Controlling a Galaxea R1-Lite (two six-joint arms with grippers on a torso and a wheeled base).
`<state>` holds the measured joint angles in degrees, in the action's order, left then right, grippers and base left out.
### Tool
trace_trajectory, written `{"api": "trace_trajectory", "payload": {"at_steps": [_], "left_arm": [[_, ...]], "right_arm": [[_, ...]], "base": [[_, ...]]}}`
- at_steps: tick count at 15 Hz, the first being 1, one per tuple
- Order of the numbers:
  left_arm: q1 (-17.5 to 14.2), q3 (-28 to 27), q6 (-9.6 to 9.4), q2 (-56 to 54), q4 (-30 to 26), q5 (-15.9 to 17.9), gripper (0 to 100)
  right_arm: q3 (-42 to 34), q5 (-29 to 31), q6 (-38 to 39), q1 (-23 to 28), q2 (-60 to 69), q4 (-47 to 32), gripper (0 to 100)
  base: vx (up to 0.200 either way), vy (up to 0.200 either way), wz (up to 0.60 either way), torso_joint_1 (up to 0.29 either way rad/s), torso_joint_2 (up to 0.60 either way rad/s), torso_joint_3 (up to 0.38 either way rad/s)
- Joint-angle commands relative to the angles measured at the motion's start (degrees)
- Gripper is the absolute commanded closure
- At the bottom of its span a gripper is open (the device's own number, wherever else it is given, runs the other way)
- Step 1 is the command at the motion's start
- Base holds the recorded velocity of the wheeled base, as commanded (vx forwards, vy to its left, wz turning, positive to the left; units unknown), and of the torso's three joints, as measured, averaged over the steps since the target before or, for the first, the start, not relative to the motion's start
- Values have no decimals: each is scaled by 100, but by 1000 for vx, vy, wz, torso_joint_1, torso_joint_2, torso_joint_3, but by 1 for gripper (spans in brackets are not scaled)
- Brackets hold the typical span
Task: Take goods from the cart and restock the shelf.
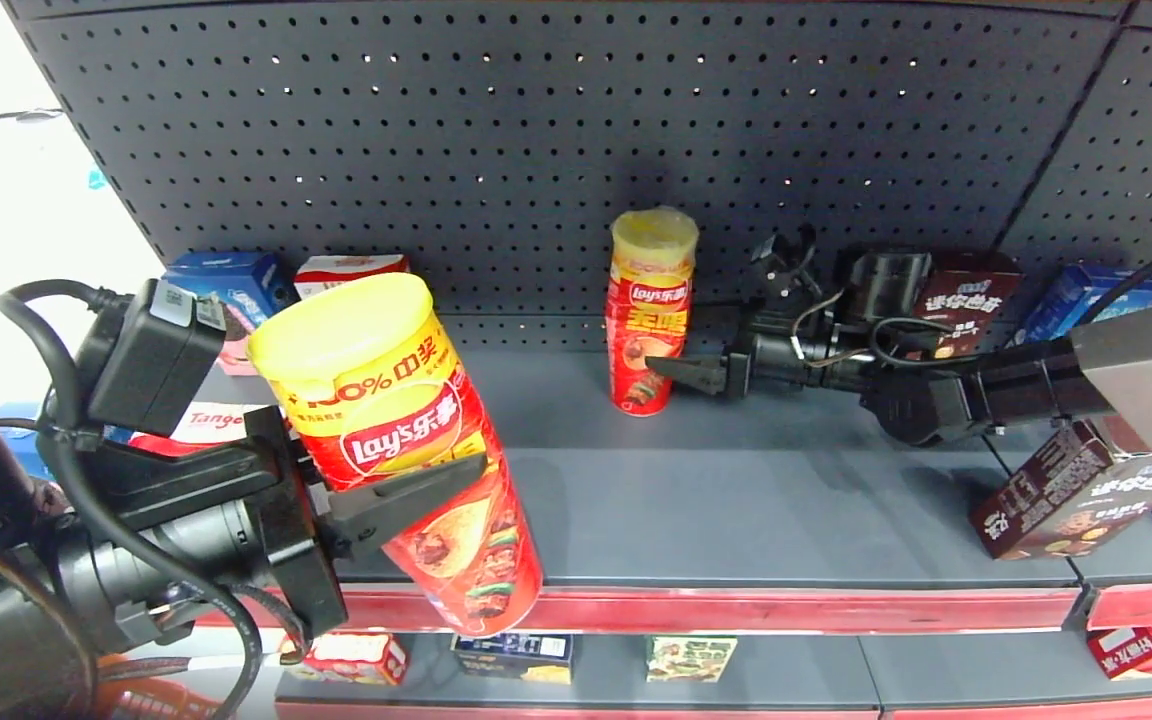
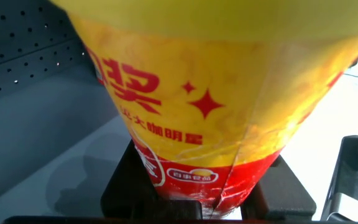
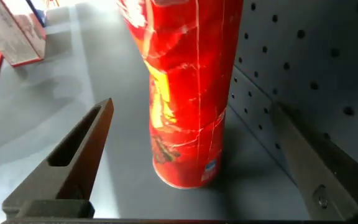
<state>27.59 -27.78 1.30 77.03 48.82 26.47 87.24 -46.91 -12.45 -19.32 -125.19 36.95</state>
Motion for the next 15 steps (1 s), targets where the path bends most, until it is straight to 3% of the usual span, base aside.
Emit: {"api": "trace_trajectory", "payload": {"at_steps": [1, 13, 14, 15], "left_arm": [[1, -8, 1, 49, 4, 8, 100], [-8, -8, 1, 172, 13, 8, 100], [-8, -8, 1, 172, 13, 8, 100], [-8, -8, 1, 172, 13, 8, 100]], "right_arm": [[259, 6, 14, -63, -305, 5, 0], [1085, 103, 313, -327, -867, 32, 0], [1085, 103, 313, -327, -867, 32, 100], [1076, 156, 313, -344, -867, 14, 100]], "base": [[0, 0, 0, 0, 0, 0], [0, 0, 0, 0, 0, 0], [0, 0, 0, 0, 0, 0], [0, 0, 0, 0, 0, 0]]}}
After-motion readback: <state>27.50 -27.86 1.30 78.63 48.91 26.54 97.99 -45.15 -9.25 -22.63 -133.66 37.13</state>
